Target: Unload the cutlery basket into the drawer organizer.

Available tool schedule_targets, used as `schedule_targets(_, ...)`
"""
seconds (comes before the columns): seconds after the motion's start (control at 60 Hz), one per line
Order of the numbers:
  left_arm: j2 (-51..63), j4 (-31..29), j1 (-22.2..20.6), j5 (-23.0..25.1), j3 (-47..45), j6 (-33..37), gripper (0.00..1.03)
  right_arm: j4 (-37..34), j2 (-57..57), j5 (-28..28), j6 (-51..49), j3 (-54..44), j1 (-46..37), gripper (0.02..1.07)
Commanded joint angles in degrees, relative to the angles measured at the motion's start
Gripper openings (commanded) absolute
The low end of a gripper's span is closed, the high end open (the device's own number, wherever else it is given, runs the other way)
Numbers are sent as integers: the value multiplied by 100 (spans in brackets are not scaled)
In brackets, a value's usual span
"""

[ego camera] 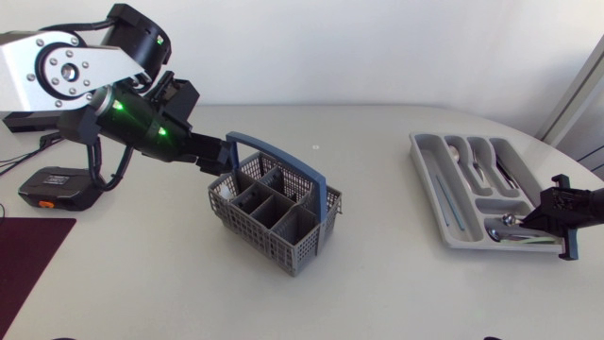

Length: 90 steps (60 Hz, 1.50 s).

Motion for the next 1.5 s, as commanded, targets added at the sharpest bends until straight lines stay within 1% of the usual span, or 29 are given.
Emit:
schedule_targets(0.0, 117, -67, -93, -58, -225, -203, 97, 218, 129, 66, -177, -188, 52, 24)
schedule_targets(0.15, 117, -67, -207, -155, -304, -247, 97, 385, 50, 162, -168, -373, 52, 37)
schedule_targets(0.233, 109, -67, -295, -155, -304, -291, 97, 560, -12, 189, -168, -522, 43, 42)
schedule_targets(0.3, 100, -67, -365, -164, -295, -343, 97, 648, -65, 189, -151, -592, 26, 51)
schedule_targets(0.333, 100, -67, -383, -164, -295, -361, 97, 648, -91, 189, -115, -592, 26, 53)
schedule_targets(0.433, 100, -67, -427, -357, -330, -387, 97, 639, -214, 171, -54, -636, -9, 55)
schedule_targets(0.467, 91, -67, -445, -568, -365, -387, 96, 639, -302, 145, -36, -680, -18, 59)
schedule_targets(0.517, 100, -58, -436, -665, -392, -387, 96, 639, -381, 118, 16, -742, -27, 62)
schedule_targets(0.583, 100, -58, -401, -726, -409, -405, 92, 648, -504, 83, 52, -830, -27, 64)
schedule_targets(0.617, 109, -58, -392, -726, -409, -414, 91, 648, -539, 74, 87, -856, -27, 67)
schedule_targets(0.667, 170, -58, -383, -744, -400, -431, 85, 657, -627, 22, 157, -900, -27, 69)
schedule_targets(0.7, 205, -58, -392, -744, -383, -440, 81, 648, -680, -5, 236, -909, -27, 70)
schedule_targets(0.767, 284, -58, -401, -744, -348, -440, 75, 648, -838, -128, 306, -970, -36, 74)
schedule_targets(0.867, 460, -49, -392, -753, -251, -449, 60, 631, -1084, -216, 386, -1102, -53, 74)
schedule_targets(0.933, 574, -58, -401, -744, -181, -458, 55, 622, -1295, -295, 421, -1225, -71, 79)
schedule_targets(0.967, 610, -58, -409, -744, -163, -458, 53, 596, -1383, -330, 421, -1278, -80, 79)
schedule_targets(0.983, 671, -58, -418, -744, -119, -458, 49, 569, -1462, -374, 421, -1313, -88, 79)
schedule_targets(1.017, 715, -67, -418, -744, -84, -475, 46, 552, -1550, -409, 421, -1357, -106, 80)
schedule_targets(1.117, 856, -76, -453, -753, 57, -510, 37, 490, -1796, -585, 553, -1436, -132, 85)
schedule_targets(1.183, 917, -85, -453, -753, 127, -519, 33, 358, -1884, -629, 553, -1463, -141, 91)
schedule_targets(1.25, 970, -93, -453, -753, 180, -519, 33, 341, -1963, -638, 553, -1550, -141, 93)
schedule_targets(1.333, 1023, -137, -462, -770, 206, -528, 33, 332, -2060, -682, 553, -1638, -141, 93)
schedule_targets(1.433, 1058, -146, -489, -823, 197, -537, 24, 244, -2183, -769, 553, -1656, -141, 94)
schedule_targets(1.483, 1075, -155, -489, -867, 188, -537, 24, 156, -2262, -822, 553, -1656, -141, 94)
